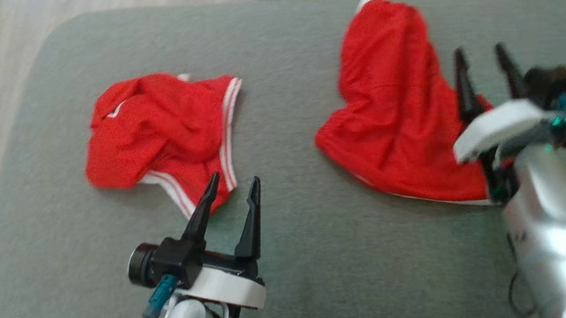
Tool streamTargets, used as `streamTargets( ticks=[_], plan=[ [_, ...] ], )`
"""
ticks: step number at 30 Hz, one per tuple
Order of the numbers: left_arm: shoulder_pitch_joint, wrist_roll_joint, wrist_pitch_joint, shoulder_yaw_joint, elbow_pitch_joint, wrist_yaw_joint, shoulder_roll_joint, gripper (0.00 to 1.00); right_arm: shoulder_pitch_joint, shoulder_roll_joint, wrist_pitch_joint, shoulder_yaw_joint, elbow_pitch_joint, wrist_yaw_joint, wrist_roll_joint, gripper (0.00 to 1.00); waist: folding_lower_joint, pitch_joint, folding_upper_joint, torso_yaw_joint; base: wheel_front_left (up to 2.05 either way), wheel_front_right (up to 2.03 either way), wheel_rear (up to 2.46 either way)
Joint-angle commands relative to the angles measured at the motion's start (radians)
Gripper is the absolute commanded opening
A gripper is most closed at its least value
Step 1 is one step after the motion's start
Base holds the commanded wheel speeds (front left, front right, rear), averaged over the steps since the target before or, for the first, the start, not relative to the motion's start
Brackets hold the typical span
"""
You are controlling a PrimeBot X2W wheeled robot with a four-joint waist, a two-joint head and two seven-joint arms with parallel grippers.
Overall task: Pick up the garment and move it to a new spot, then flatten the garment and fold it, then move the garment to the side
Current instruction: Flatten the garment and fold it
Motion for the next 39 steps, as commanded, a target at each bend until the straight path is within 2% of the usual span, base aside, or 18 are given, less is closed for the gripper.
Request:
streamTargets(
  ticks=[1,5,8,11,16,19,24,31,36,37,38,39],
  plan=[
    [-0.010,0.012,-0.010,0.042,-0.034,0.003,0.014,1.00,0.028,0.020,-0.013,0.060,-0.081,0.007,0.042,1.00,0.0001,-0.037,0.0000,-0.075,0.00,0.00,0.00],
    [0.009,0.021,-0.010,0.062,-0.036,0.000,0.015,1.00,0.268,0.021,-0.013,0.149,-0.293,0.007,0.160,1.00,0.0001,-0.051,0.0000,-0.142,0.00,0.00,0.00],
    [0.014,0.027,-0.010,0.067,-0.037,-0.003,0.013,1.00,0.358,0.021,-0.013,0.165,-0.349,0.007,0.171,1.00,0.0001,-0.051,0.0000,-0.163,0.00,0.00,0.00],
    [0.011,0.034,-0.010,0.067,-0.040,-0.008,0.010,1.00,0.377,0.021,0.007,0.150,-0.402,0.007,0.143,1.00,0.0001,-0.036,0.0000,-0.170,0.00,0.00,0.00],
    [-0.011,0.042,-0.010,0.062,-0.037,-0.021,0.006,1.00,0.311,0.021,0.090,0.103,-0.450,0.007,0.067,1.00,0.0001,0.005,0.0000,-0.144,0.00,0.00,0.00],
    [-0.023,0.043,-0.010,0.059,-0.033,-0.026,0.003,1.00,0.252,0.021,0.186,0.042,-0.430,0.007,0.014,1.00,0.0001,0.028,0.0000,-0.115,0.00,0.00,0.00],
    [-0.037,0.044,-0.010,0.058,-0.024,-0.033,0.000,1.00,0.152,0.021,0.357,-0.055,-0.327,0.007,-0.087,1.00,0.0001,0.064,0.0000,-0.067,0.00,0.00,0.00],
    [-0.053,0.046,-0.010,0.055,-0.019,-0.041,-0.004,1.00,0.055,0.019,0.441,-0.097,-0.200,0.007,-0.179,1.00,0.0001,0.101,0.0000,-0.024,0.00,0.00,0.00],
    [-0.065,0.047,-0.010,0.050,-0.019,-0.044,-0.006,1.00,-0.003,-0.008,0.486,-0.110,-0.084,0.007,-0.253,1.00,0.0001,0.120,0.0000,-0.005,0.00,0.00,0.00],
    [-0.067,0.047,-0.010,0.049,-0.018,-0.044,-0.006,1.00,-0.013,-0.013,0.491,-0.110,-0.062,0.007,-0.262,0.94,0.0001,0.123,0.0000,-0.004,0.00,0.00,0.00],
    [-0.069,0.046,-0.010,0.049,-0.018,-0.044,-0.007,1.00,-0.024,-0.020,0.491,-0.108,-0.044,0.007,-0.270,0.00,0.0001,0.125,0.0000,-0.003,0.00,0.00,0.00],
    [-0.072,0.046,-0.010,0.049,-0.017,-0.044,-0.007,1.00,-0.036,-0.026,0.488,-0.106,-0.029,0.007,-0.275,0.00,0.0001,0.126,0.0000,-0.003,0.00,0.00,0.00]
  ],
)
